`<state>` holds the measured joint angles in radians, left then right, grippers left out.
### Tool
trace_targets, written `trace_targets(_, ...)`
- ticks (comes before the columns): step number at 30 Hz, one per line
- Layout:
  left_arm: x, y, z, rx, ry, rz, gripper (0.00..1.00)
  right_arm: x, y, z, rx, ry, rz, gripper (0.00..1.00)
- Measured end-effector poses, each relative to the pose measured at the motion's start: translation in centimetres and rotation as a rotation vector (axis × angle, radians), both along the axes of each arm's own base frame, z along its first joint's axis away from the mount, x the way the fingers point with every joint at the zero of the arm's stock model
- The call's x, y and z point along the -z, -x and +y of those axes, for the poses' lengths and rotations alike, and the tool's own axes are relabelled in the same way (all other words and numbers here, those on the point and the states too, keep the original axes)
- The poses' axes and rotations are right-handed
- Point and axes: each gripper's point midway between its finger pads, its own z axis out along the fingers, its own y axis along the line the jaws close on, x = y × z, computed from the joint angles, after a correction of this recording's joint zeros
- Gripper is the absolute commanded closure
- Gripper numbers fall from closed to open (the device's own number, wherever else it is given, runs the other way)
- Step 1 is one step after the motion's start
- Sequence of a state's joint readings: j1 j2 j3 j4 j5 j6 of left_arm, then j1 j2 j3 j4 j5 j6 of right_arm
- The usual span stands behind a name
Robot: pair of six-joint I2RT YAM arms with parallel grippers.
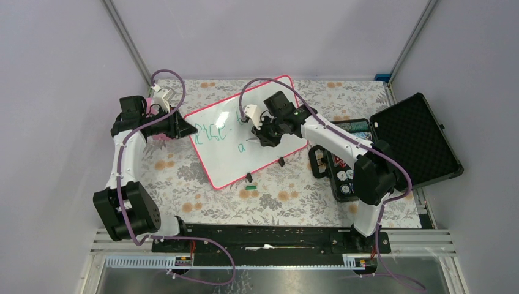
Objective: Write a sentence on the whiteboard
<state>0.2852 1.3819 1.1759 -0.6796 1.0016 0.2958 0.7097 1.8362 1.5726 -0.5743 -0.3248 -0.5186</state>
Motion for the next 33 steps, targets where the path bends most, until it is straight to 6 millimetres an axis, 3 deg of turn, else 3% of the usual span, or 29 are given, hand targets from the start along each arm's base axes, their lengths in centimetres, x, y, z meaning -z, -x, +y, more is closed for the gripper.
trace_targets(21, 0.0, 0.0, 0.0, 0.0, 0.0, 0.0, 1.0, 0.6, 0.8, 0.7, -0.026, 0.003, 0.016, 1.0)
trace_targets(33, 0.0, 0.0, 0.0, 0.0, 0.0, 0.0, 1.0, 2.5, 2.1, 0.1, -0.045, 0.031, 0.061, 1.0)
